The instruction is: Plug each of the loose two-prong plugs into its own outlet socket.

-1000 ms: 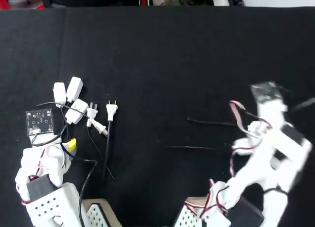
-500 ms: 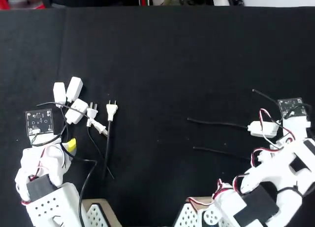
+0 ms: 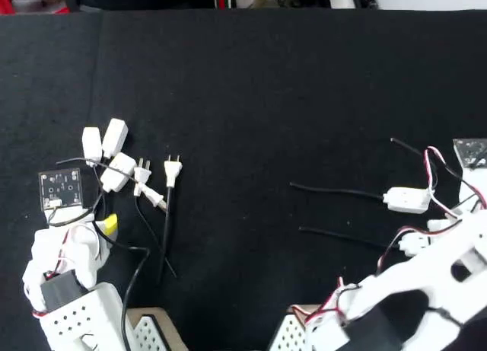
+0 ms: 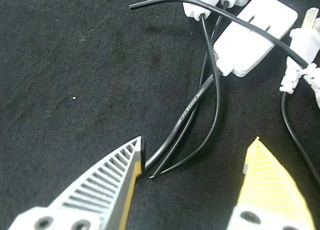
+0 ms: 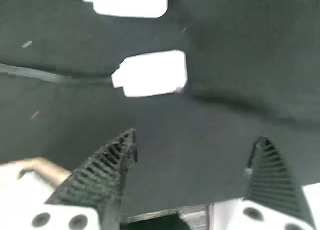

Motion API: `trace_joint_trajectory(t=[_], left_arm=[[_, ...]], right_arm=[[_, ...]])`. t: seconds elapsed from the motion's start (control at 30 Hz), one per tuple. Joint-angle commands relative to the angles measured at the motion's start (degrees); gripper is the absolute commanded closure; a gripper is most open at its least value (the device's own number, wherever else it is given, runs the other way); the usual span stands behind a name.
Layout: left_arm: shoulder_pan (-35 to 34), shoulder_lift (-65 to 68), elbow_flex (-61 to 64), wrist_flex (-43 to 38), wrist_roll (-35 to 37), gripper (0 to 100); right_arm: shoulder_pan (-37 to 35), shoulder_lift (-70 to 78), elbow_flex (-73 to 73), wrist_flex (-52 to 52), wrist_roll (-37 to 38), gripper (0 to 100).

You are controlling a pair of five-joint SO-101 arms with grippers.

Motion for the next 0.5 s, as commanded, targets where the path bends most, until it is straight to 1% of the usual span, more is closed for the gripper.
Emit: trace_joint_trajectory(t=[0.0,0.1,0.17,0.2,0.27,0.33,0.47], left_arm=[[-2.8,0.3,-0.7,1.1,-0.1,68],[-5.6,0.3,-1.0,1.5,-0.1,68],[-7.4,0.3,-1.0,1.5,-0.1,68],[-8.1,0.3,-1.0,1.5,0.0,68],[-10.0,0.3,-1.4,1.9,0.1,68],[-12.8,0.3,-2.9,4.0,0.1,68],[-16.7,0.3,-5.2,4.7,0.5,68]], right_arm=[[-2.2,-6.6,-5.9,11.9,-0.7,71.2],[-3.3,-10.2,-6.2,16.9,-0.7,87.1],[-5.2,-13.1,-5.8,17.6,-1.0,97.3],[-6.2,-14.2,-5.8,17.7,-1.0,99.0],[-8.4,-16.4,-5.5,17.8,-1.1,94.7],[-11.9,-18.2,-5.0,17.8,-4.3,92.6],[-24.4,-18.8,-3.7,17.8,-12.8,92.8]])
